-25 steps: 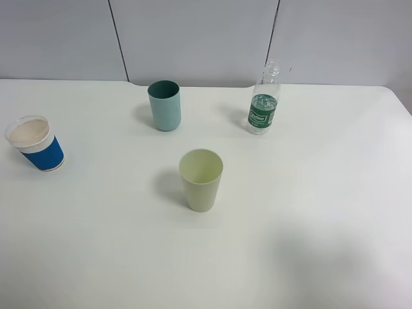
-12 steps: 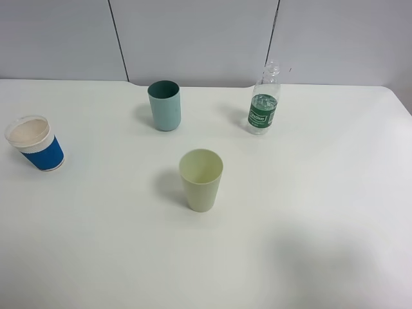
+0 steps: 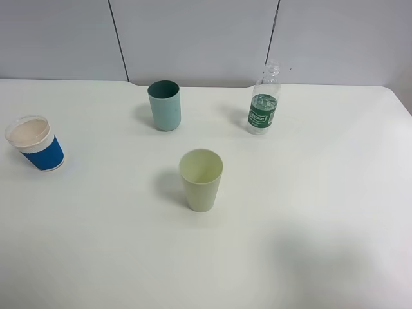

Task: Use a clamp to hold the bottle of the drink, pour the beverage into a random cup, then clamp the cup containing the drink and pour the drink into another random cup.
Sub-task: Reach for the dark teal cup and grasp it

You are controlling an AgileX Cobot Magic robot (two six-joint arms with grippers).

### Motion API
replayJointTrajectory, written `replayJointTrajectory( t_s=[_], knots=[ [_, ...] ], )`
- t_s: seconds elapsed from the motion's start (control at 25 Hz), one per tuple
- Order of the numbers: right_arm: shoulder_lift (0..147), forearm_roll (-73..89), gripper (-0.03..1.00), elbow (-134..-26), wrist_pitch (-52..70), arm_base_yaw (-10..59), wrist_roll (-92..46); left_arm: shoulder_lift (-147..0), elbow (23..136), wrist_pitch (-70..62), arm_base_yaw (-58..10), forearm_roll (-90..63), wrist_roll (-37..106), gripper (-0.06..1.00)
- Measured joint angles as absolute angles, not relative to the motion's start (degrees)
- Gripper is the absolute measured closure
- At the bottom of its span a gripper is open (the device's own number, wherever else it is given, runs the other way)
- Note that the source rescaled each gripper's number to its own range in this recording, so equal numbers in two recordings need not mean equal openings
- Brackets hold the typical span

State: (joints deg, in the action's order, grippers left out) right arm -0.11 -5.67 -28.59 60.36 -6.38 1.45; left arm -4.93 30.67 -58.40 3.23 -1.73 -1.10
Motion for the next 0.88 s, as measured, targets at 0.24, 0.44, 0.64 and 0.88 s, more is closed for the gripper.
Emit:
replayJointTrajectory(
  t_s=[0.24, 0.44, 0.64, 0.88],
  knots=[
    [-0.1, -5.6, -0.03, -28.6, 60.4, -6.4, 1.5, -16.9, 33.6, -52.3, 3.2, -4.1, 4.6, -0.06],
    [-0.1, -5.6, -0.03, -28.6, 60.4, -6.4, 1.5, -25.9, 33.6, -49.0, 1.6, -7.2, 9.7, -0.06],
    [-0.1, -5.6, -0.03, -28.6, 60.4, -6.4, 1.5, -33.9, 33.7, -48.0, -3.4, -7.8, 11.0, -0.06],
    [-0.1, -5.6, -0.03, -28.6, 60.4, -6.4, 1.5, -42.3, 33.7, -46.1, -10.9, -7.7, 11.3, -0.06]
  ],
)
